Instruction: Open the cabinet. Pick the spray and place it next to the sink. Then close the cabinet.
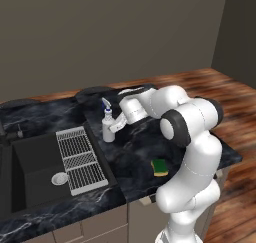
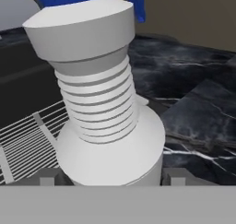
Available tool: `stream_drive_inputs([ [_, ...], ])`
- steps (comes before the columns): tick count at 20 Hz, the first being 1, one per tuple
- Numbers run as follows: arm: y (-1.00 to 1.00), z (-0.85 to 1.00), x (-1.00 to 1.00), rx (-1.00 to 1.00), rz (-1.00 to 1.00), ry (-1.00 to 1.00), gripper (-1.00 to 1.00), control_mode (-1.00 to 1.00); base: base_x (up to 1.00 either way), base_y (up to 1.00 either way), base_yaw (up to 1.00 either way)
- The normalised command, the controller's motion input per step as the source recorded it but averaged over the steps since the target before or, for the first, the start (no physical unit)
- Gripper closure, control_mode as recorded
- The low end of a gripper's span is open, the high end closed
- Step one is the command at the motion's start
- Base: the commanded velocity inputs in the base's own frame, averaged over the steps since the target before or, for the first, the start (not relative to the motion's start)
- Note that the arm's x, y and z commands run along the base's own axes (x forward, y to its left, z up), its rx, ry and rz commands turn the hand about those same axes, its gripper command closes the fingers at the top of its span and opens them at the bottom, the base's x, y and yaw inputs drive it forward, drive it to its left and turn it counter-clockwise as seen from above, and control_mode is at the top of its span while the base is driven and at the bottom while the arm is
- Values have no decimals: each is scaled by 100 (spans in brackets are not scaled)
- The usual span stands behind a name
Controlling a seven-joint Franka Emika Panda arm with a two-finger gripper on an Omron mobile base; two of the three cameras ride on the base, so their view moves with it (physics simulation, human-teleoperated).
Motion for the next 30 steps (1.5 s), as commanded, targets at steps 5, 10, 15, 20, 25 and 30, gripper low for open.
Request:
stream_drive_inputs([
  [5, 0, 0, 0, 0, 0, 0, -100, -100, 0, 0, 0],
  [10, 0, 0, 0, 0, 0, 0, -100, -100, 0, 0, 0],
  [15, 0, -6, -7, 0, 0, -1, -100, -100, 0, 0, 0],
  [20, 0, 3, -12, 0, 2, -8, -100, -100, 0, 0, 0],
  [25, 0, 28, -14, 0, 2, -7, -100, -100, 0, 0, 0],
  [30, -3, 19, -18, 0, 0, -2, -100, -100, 0, 0, 0],
])
